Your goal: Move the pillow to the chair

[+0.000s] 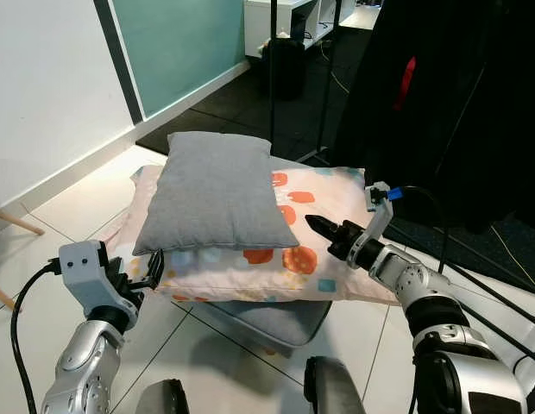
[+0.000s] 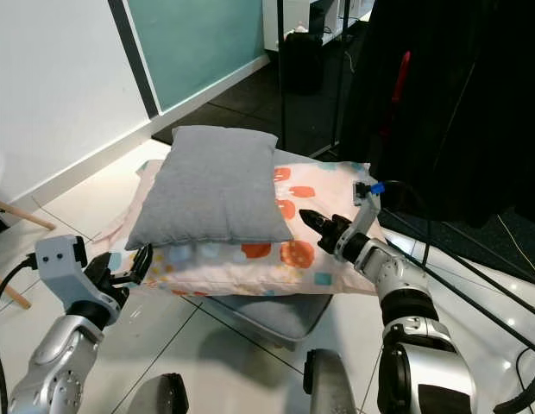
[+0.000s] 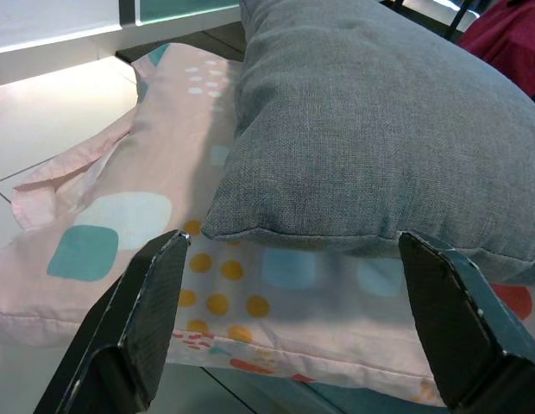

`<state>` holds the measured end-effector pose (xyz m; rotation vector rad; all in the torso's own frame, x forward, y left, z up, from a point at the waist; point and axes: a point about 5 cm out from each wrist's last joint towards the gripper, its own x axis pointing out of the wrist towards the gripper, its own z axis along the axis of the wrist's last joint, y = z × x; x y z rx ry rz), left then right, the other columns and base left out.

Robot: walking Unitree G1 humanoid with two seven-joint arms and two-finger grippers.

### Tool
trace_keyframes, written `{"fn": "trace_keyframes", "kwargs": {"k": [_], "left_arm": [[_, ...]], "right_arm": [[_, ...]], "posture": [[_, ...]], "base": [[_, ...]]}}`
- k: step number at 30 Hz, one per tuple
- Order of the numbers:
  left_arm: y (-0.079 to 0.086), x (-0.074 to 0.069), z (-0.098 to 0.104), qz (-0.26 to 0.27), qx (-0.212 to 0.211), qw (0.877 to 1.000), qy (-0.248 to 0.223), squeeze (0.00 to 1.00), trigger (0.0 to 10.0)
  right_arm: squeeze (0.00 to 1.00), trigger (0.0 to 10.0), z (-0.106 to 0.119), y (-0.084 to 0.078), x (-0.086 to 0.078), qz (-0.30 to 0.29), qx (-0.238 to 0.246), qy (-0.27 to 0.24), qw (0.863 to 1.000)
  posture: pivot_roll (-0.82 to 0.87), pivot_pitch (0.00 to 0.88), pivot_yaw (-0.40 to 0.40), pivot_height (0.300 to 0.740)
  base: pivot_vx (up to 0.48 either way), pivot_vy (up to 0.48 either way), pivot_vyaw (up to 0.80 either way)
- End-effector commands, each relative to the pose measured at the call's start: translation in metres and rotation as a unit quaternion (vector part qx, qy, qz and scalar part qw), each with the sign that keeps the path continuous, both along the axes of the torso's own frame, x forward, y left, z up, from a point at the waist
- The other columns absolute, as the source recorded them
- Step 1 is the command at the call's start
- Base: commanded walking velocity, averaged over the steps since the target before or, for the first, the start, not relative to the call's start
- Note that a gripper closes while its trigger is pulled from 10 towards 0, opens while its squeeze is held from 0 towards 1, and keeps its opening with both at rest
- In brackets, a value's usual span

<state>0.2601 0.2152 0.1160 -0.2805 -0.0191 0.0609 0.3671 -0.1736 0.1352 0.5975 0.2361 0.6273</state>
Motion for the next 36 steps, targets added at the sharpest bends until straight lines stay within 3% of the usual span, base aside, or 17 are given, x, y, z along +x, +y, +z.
{"fn": "trace_keyframes", "kwargs": {"k": [1,3,8,10,13,26,27,28,29,30,31,36], "left_arm": [[0.001,0.0,-0.005,0.007,-0.009,1.0,0.009,0.0,10.0],[0.001,0.0,-0.005,0.007,-0.009,1.0,0.009,0.0,10.0],[0.001,0.001,-0.004,0.01,-0.01,1.0,0.006,0.0,10.0],[0.001,0.0,-0.004,0.01,-0.011,1.0,0.006,0.0,10.0],[0.001,0.0,-0.004,0.01,-0.011,1.0,0.007,0.0,10.0],[0.001,0.001,-0.003,0.006,-0.01,1.0,0.006,0.0,10.0],[0.0,0.002,-0.003,0.005,-0.009,1.0,0.005,0.0,10.0],[0.0,0.002,-0.003,0.005,-0.009,1.0,0.005,0.0,10.0],[-0.001,0.002,-0.003,0.004,-0.009,1.0,0.005,0.0,10.0],[-0.001,0.002,-0.003,0.004,-0.009,1.0,0.005,0.0,10.0],[-0.001,0.003,-0.003,0.003,-0.009,1.0,0.005,0.0,10.0],[-0.001,0.004,-0.003,0.003,-0.009,1.0,0.004,0.0,10.0]], "right_arm": [[0.0,0.0,0.003,0.003,0.0,0.004,0.011,-0.014,1.0],[0.0,0.0,0.003,0.003,0.0,0.004,0.011,-0.014,1.0],[0.0,0.0,0.031,0.015,-0.001,0.047,0.058,-0.078,0.994],[0.0,0.0,0.052,0.02,-0.003,0.068,0.087,-0.117,0.987],[0.0,0.0,0.06,0.02,-0.003,0.073,0.097,-0.13,0.984],[0.0,0.0,0.069,0.02,-0.001,0.064,0.098,-0.142,0.983],[0.0,10.0,0.07,0.026,-0.001,0.069,0.094,-0.144,0.983],[0.0,10.0,0.07,0.026,-0.001,0.069,0.094,-0.144,0.983],[0.0,10.0,0.076,0.043,-0.013,0.124,0.079,-0.177,0.973],[0.0,10.0,0.076,0.043,-0.013,0.124,0.079,-0.177,0.973],[0.0,10.0,0.083,0.058,-0.023,0.166,0.08,-0.194,0.963],[0.0,10.0,0.088,0.069,-0.032,0.197,0.085,-0.204,0.955]], "posture": [[-0.09,0.063,-0.03,0.545],[-0.09,0.063,-0.03,0.545],[-0.1,0.059,-0.038,0.545],[-0.11,0.06,-0.037,0.545],[-0.1,0.06,-0.034,0.545],[-0.11,0.055,-0.03,0.545],[-0.11,0.051,-0.027,0.545],[-0.11,0.051,-0.027,0.545],[-0.1,0.048,-0.026,0.545],[-0.1,0.048,-0.026,0.545],[-0.1,0.044,-0.028,0.545],[-0.1,0.043,-0.028,0.545]], "base": [[0.0,0.0,0.0],[0.0,0.0,0.0],[0.0,0.0,0.0],[0.0,0.0,0.0],[0.0,0.0,0.0],[0.0,0.0,0.0],[0.0,0.0,0.0],[0.0,0.0,0.0],[0.0,0.0,0.0],[0.0,0.0,0.0],[0.0,0.0,0.0],[0.0,0.0,0.0]]}}
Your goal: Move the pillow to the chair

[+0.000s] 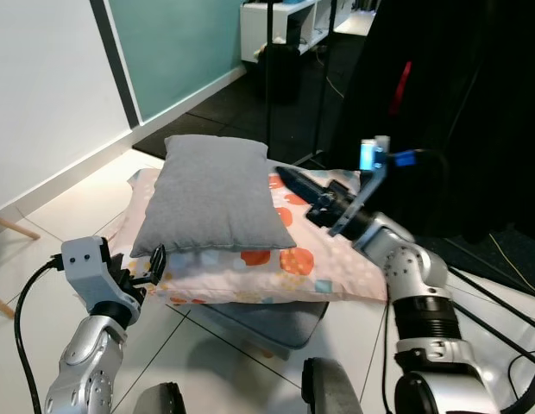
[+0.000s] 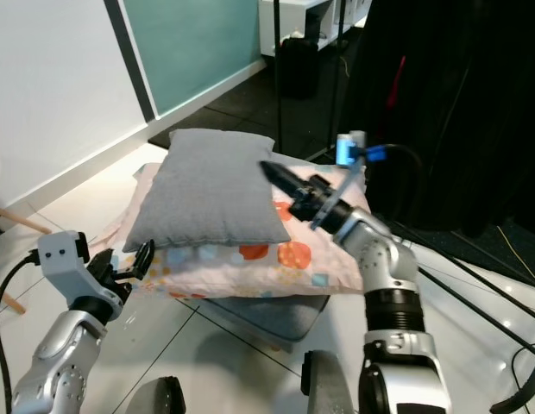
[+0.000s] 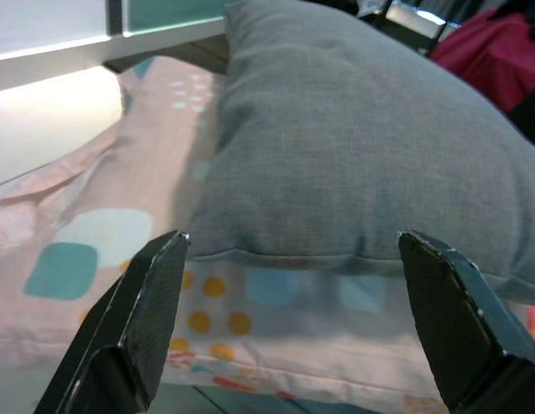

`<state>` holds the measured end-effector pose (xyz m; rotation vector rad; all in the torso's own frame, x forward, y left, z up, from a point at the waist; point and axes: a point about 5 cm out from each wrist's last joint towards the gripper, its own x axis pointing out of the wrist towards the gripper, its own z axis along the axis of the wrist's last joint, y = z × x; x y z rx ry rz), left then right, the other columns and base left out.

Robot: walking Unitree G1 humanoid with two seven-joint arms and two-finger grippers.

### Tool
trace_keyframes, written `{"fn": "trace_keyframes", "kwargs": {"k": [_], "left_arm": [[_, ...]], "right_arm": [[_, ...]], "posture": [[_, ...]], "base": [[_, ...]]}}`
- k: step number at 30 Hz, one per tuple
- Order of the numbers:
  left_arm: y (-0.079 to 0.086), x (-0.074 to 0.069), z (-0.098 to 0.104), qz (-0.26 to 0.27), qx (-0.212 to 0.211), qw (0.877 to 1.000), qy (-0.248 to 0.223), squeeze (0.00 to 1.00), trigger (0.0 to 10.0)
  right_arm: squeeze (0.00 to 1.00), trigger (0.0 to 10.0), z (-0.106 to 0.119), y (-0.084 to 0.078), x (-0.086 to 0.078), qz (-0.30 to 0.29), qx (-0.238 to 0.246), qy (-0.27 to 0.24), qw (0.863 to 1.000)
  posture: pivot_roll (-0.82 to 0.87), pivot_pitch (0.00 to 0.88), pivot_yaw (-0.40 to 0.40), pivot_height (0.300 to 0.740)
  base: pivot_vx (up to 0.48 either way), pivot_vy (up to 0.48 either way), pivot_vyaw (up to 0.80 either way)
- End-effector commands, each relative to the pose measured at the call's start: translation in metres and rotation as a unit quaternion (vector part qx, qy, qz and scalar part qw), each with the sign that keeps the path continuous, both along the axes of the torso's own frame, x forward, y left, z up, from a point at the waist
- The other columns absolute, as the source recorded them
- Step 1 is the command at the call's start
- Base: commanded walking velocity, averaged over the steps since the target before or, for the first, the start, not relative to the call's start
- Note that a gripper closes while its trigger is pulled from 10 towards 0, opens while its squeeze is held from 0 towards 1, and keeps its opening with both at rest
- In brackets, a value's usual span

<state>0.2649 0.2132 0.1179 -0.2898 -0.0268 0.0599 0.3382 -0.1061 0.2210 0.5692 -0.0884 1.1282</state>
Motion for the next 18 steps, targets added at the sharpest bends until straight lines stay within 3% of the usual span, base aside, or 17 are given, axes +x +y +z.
{"fn": "trace_keyframes", "kwargs": {"k": [1,2,5,6,8,9,12,14,18], "left_arm": [[0.001,-0.001,-0.005,0.003,-0.004,1.0,0.008,0.0,10.0],[0.001,-0.001,-0.004,0.002,-0.004,1.0,0.007,0.0,10.0],[0.001,-0.001,-0.004,0.002,-0.004,1.0,0.007,0.0,10.0],[0.001,0.0,-0.003,0.002,-0.005,1.0,0.005,0.0,10.0],[0.001,0.0,-0.003,0.002,-0.005,1.0,0.005,0.0,10.0],[0.0,0.0,-0.003,0.003,-0.006,1.0,0.004,0.0,10.0],[0.0,0.0,-0.003,0.003,-0.006,1.0,0.004,0.0,10.0],[0.001,0.0,-0.002,0.004,-0.007,1.0,0.003,0.0,10.0],[0.001,0.0,-0.002,0.004,-0.007,1.0,0.003,0.0,10.0]], "right_arm": [[0.0,10.0,0.002,0.002,-0.003,0.01,0.005,-0.003,1.0],[0.23,10.0,0.002,0.009,-0.004,0.019,0.003,0.002,1.0],[0.23,10.0,0.002,0.009,-0.004,0.019,0.003,0.002,1.0],[1.0,10.0,-0.004,0.008,0.006,-0.014,-0.002,0.031,0.999],[1.0,10.0,-0.004,0.008,0.006,-0.014,-0.002,0.031,0.999],[1.0,10.0,-0.015,0.003,0.019,-0.067,-0.017,0.067,0.995],[1.0,10.0,-0.015,0.003,0.019,-0.067,-0.017,0.067,0.995],[1.0,10.0,-0.035,-0.009,0.035,-0.155,-0.068,0.119,0.978],[1.0,10.0,-0.035,-0.009,0.035,-0.155,-0.068,0.119,0.978]], "posture": [[-0.1,0.043,-0.028,0.545],[-0.1,0.038,-0.028,0.545],[-0.1,0.038,-0.028,0.545],[-0.1,0.039,-0.029,0.545],[-0.1,0.039,-0.029,0.545],[-0.1,0.038,-0.033,0.545],[-0.1,0.038,-0.033,0.545],[-0.09,0.043,-0.025,0.545],[-0.09,0.043,-0.025,0.545]], "base": [[0.0,0.0,0.0],[0.0,0.0,0.0],[0.0,0.0,0.0],[0.0,0.0,0.0],[0.0,0.0,0.0],[0.0,0.0,0.0],[0.0,0.0,0.0],[0.0,0.0,0.0],[0.0,0.0,0.0]]}}
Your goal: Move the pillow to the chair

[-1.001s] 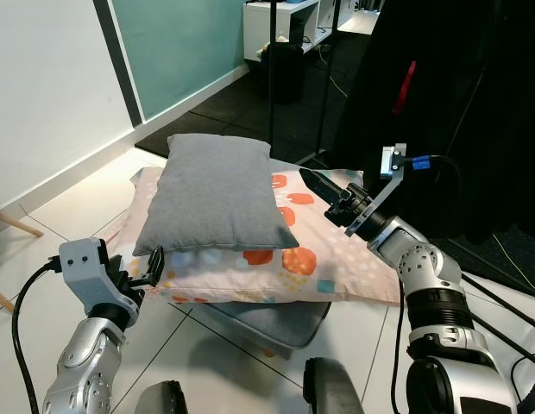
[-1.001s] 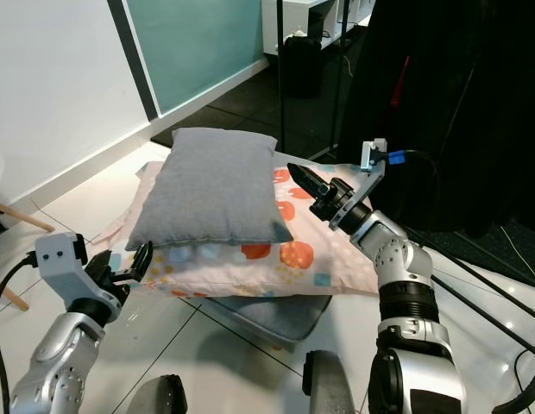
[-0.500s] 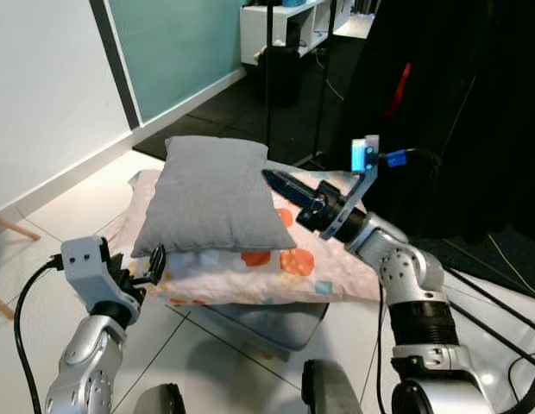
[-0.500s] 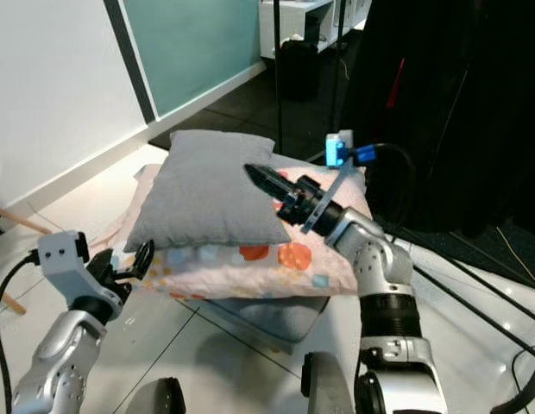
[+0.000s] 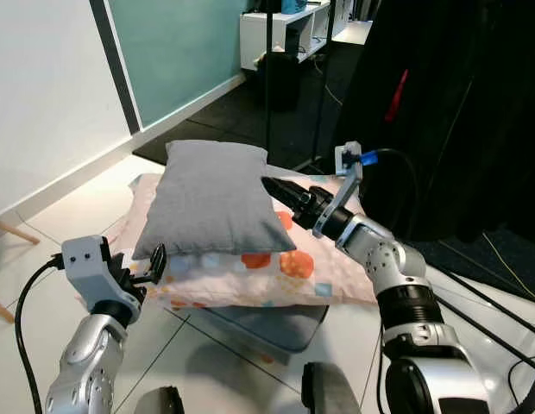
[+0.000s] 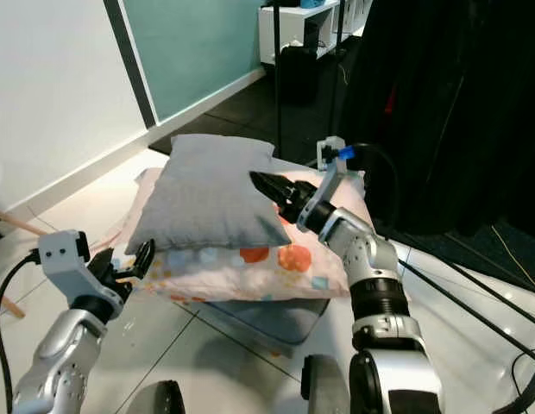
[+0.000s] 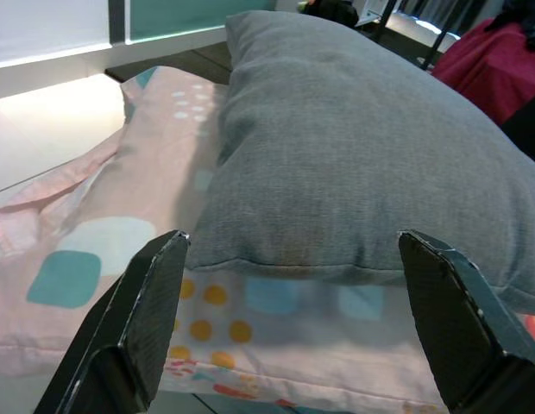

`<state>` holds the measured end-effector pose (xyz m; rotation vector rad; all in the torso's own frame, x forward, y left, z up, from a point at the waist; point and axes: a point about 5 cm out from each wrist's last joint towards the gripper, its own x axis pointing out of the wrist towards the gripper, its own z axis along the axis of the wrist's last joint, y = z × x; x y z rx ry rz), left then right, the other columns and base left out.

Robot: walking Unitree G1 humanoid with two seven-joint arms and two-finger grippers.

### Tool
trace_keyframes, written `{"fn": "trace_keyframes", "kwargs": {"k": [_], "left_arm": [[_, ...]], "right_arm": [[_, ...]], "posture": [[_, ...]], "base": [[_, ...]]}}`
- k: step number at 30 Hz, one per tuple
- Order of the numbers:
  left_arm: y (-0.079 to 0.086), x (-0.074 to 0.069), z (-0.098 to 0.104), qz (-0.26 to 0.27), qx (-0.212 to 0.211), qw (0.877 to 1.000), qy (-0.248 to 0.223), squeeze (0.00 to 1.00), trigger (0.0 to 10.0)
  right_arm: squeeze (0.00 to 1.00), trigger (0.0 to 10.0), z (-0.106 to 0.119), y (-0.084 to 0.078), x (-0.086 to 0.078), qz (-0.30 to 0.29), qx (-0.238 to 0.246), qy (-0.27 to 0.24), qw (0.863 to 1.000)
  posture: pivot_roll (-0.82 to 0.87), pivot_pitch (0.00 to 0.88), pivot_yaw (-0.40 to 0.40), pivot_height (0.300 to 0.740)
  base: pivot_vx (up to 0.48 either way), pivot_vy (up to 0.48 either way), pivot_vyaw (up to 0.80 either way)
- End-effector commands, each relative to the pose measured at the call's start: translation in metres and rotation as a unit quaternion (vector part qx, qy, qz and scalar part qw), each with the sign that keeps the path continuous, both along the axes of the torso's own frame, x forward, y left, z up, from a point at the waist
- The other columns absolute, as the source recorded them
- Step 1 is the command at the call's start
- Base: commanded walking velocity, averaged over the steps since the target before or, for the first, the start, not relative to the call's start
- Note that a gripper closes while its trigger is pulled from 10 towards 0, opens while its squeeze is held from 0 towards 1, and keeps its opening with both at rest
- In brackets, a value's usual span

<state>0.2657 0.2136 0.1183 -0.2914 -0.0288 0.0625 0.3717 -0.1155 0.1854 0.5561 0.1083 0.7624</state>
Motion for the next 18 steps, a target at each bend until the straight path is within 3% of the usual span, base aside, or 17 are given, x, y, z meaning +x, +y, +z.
{"fn": "trace_keyframes", "kwargs": {"k": [1,13,18], "left_arm": [[0.001,-0.001,0.0,0.002,-0.005,1.0,0.001,0.0,10.0],[0.005,-0.004,0.003,0.01,0.0,1.0,-0.004,0.0,10.0],[0.005,-0.007,0.001,0.014,-0.002,1.0,-0.001,0.0,10.0]], "right_arm": [[1.0,10.0,-0.005,-0.004,0.003,-0.028,-0.02,0.008,0.999],[1.0,10.0,-0.012,-0.014,-0.001,-0.047,-0.03,0.026,0.998],[1.0,10.0,-0.02,-0.019,-0.001,-0.058,-0.035,0.059,0.996]], "posture": [[-0.06,0.049,-0.015,0.545],[-0.05,0.057,-0.036,0.545],[-0.06,0.063,-0.042,0.545]], "base": [[0.0,0.0,0.0],[0.0,0.0,0.0],[0.0,0.0,0.0]]}}
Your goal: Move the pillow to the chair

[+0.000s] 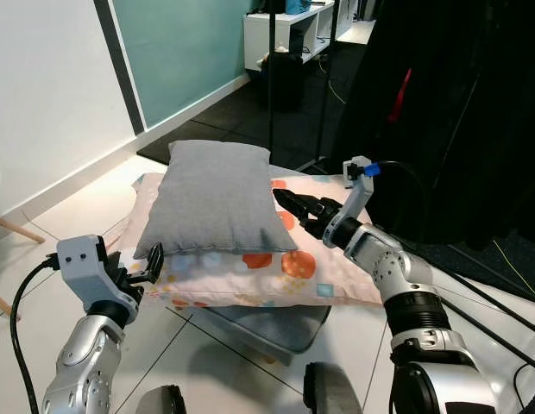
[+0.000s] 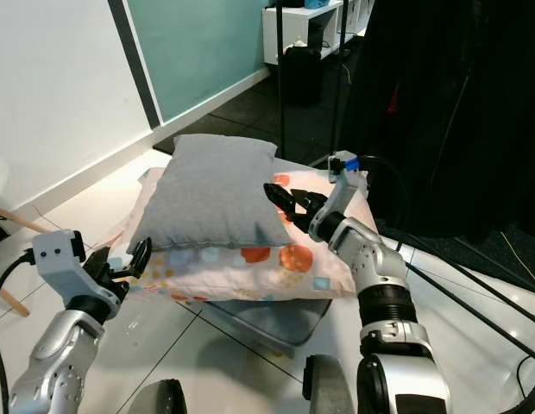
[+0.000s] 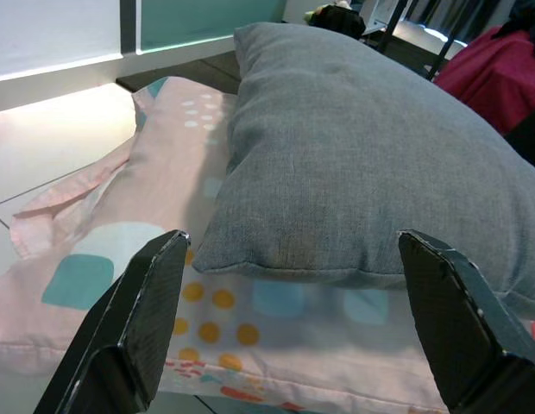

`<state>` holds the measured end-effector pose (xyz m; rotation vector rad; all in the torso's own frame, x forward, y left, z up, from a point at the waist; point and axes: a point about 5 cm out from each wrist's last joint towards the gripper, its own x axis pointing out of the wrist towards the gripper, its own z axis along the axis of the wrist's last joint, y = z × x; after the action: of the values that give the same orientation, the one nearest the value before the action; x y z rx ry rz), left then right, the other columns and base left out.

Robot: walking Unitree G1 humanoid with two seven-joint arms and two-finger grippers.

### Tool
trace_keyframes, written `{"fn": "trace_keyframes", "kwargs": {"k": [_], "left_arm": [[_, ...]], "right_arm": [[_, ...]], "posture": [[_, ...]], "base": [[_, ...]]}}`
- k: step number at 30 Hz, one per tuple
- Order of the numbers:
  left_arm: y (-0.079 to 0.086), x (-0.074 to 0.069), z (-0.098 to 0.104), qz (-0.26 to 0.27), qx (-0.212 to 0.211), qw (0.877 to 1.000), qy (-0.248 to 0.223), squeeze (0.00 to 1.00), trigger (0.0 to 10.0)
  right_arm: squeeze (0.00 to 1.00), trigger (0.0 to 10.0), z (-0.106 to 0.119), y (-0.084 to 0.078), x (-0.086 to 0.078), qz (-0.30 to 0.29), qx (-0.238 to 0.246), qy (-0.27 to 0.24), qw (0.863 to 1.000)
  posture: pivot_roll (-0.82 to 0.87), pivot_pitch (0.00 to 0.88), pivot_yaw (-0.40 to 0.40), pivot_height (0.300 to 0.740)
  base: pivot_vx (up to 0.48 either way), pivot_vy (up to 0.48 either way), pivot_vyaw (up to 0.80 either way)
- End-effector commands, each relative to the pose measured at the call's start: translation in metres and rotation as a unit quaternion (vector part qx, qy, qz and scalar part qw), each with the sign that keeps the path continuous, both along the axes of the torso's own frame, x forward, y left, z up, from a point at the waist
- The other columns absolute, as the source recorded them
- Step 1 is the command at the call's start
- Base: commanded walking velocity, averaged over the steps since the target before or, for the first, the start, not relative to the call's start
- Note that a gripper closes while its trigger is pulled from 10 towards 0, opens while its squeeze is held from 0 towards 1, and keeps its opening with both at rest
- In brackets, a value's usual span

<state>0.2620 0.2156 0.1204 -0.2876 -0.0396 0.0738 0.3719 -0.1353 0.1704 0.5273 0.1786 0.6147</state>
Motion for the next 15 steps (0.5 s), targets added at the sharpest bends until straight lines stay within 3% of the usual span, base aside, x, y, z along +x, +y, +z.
{"fn": "trace_keyframes", "kwargs": {"k": [1,3,4,5,7,9,15], "left_arm": [[0.003,-0.003,-0.001,0.007,-0.004,1.0,0.003,0.0,10.0],[0.003,-0.004,-0.003,0.008,-0.004,1.0,0.005,0.0,10.0],[0.003,-0.004,-0.003,0.01,-0.005,1.0,0.005,0.0,10.0],[0.003,-0.003,-0.003,0.01,-0.006,1.0,0.005,0.0,10.0],[0.003,-0.003,-0.003,0.01,-0.006,1.0,0.005,0.0,10.0],[0.003,-0.003,-0.003,0.012,-0.008,1.0,0.004,0.0,10.0],[0.002,-0.004,-0.005,0.01,-0.01,1.0,0.008,0.0,10.0]], "right_arm": [[1.0,10.0,-0.005,0.001,-0.001,0.002,-0.001,0.015,1.0],[1.0,10.0,-0.012,0.002,-0.003,0.011,-0.002,0.044,0.999],[0.0,10.0,-0.026,0.006,-0.007,0.037,-0.01,0.097,0.995],[0.0,10.0,-0.036,0.011,-0.012,0.065,-0.014,0.139,0.988],[0.0,10.0,-0.036,0.011,-0.012,0.065,-0.014,0.139,0.988],[0.0,10.0,-0.046,0.017,-0.019,0.107,-0.006,0.186,0.977],[0.0,10.0,-0.044,0.02,-0.025,0.144,0.017,0.209,0.967]], "posture": [[-0.06,0.063,-0.042,0.545],[-0.06,0.064,-0.042,0.545],[-0.06,0.068,-0.048,0.545],[-0.07,0.065,-0.055,0.545],[-0.07,0.065,-0.055,0.545],[-0.08,0.064,-0.06,0.545],[-0.1,0.066,-0.053,0.545]], "base": [[0.0,0.0,0.0],[0.0,0.0,0.0],[0.0,0.0,0.0],[0.0,0.0,0.0],[0.0,0.0,0.0],[0.0,0.0,0.0],[0.0,0.0,0.0]]}}
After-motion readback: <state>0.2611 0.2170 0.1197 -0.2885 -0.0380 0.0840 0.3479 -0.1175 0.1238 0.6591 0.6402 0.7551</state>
